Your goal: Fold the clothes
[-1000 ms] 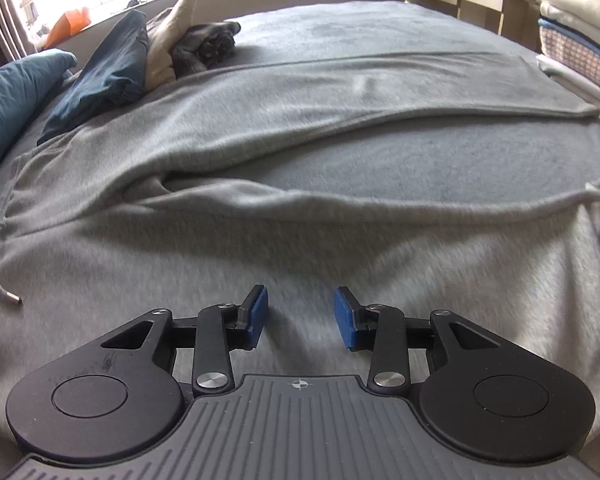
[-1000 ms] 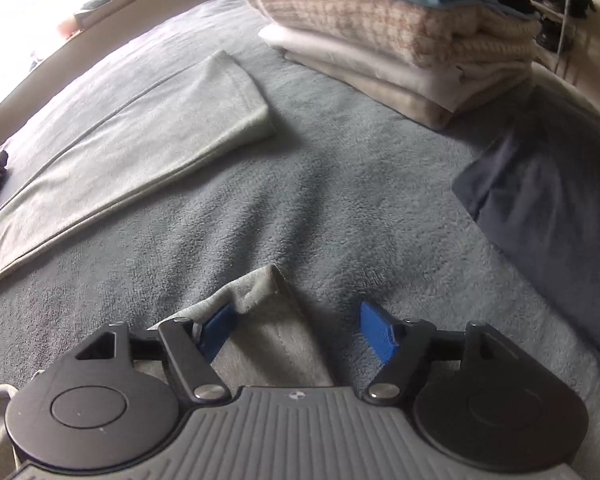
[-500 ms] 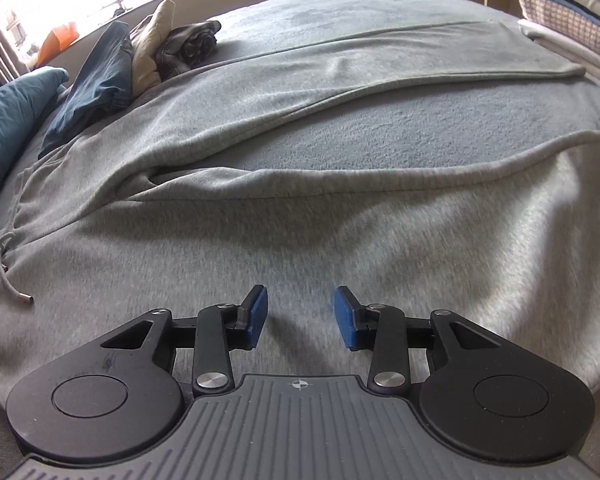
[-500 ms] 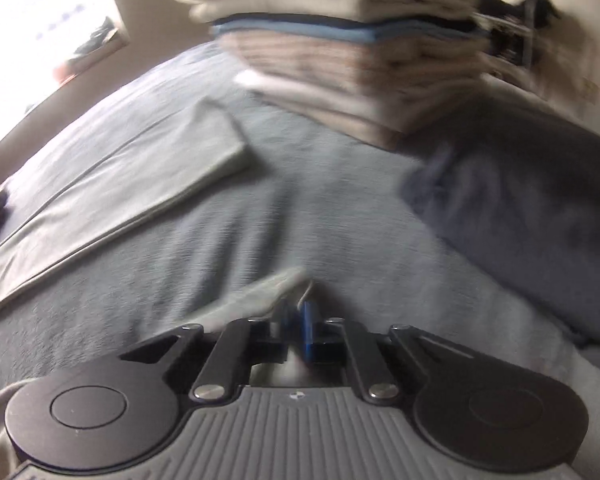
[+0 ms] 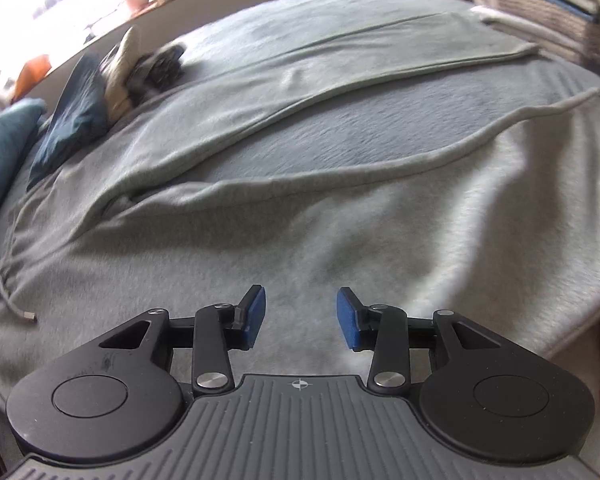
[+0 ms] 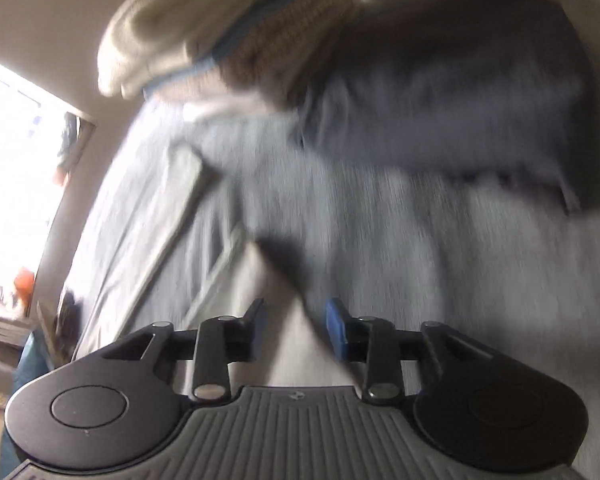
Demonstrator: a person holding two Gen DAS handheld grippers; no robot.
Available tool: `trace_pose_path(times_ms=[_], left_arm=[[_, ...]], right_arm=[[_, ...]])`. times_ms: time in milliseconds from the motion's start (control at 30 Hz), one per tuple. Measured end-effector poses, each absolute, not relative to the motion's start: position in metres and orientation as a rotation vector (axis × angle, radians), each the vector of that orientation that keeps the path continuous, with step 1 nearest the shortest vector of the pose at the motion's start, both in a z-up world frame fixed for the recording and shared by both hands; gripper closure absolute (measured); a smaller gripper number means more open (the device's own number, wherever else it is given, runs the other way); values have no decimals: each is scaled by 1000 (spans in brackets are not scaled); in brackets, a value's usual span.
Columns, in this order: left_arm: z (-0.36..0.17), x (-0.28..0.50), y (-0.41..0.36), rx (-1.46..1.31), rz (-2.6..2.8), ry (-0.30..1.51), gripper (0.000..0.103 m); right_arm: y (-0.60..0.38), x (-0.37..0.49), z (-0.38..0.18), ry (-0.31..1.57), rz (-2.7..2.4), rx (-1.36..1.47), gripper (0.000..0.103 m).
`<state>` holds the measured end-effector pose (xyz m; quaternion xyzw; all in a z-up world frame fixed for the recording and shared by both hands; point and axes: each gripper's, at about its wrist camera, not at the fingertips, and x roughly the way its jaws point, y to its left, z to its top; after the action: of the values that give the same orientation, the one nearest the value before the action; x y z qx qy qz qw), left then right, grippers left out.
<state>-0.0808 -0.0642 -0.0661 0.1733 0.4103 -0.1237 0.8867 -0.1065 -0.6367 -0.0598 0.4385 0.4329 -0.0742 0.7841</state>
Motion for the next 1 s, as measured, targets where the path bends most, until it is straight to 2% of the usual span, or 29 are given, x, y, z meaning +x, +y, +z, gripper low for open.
trace_pose_path(times_ms=[67, 167, 267, 400, 467, 533, 567, 733, 767, 800, 833, 867, 900, 933, 1000], left_arm=[[-60, -93, -74, 403, -331, 803, 63], [-55, -116, -90, 502, -471, 749, 63], [-58, -140, -105, 578, -627, 740, 63], [-77, -165, -127, 738, -752, 749, 62], [-90, -174, -137, 822, -764, 739, 62], [-101, -178, -145, 880, -760, 714, 63], [-106, -180, -148, 904, -758, 698, 62], [-119, -181, -159, 942, -746, 629, 62], [-120, -180, -160, 947, -743, 615, 62], [-123, -178, -161, 950, -739, 602, 62], [-124, -176, -162, 949, -734, 592, 63], [-124, -173, -162, 940, -729, 590, 70], [-124, -169, -163, 928, -722, 591, 86], [-119, -165, -162, 902, -707, 591, 93], [-98, -157, -154, 803, -669, 541, 97]], right_arm=[[-627, -124, -67, 1008, -113, 1025, 59], [-614, -149, -83, 1073, -74, 1181, 57], [-601, -163, -105, 1118, -73, 1288, 45], [-595, -160, -134, 1127, -156, 1379, 44], [-594, -160, -135, 1035, -190, 1401, 48], [-593, -158, -132, 960, -216, 1401, 67], [-592, -156, -130, 941, -226, 1389, 80], [-591, -152, -134, 935, -321, 1415, 83], [-590, -151, -135, 933, -336, 1424, 85], [-590, -147, -132, 927, -333, 1415, 95], [-590, -142, -128, 919, -320, 1396, 98], [-590, -134, -119, 898, -296, 1380, 98], [-589, -122, -102, 864, -260, 1360, 98], [-587, -107, -84, 827, -220, 1337, 98], [-579, -85, -38, 730, -118, 1274, 98]])
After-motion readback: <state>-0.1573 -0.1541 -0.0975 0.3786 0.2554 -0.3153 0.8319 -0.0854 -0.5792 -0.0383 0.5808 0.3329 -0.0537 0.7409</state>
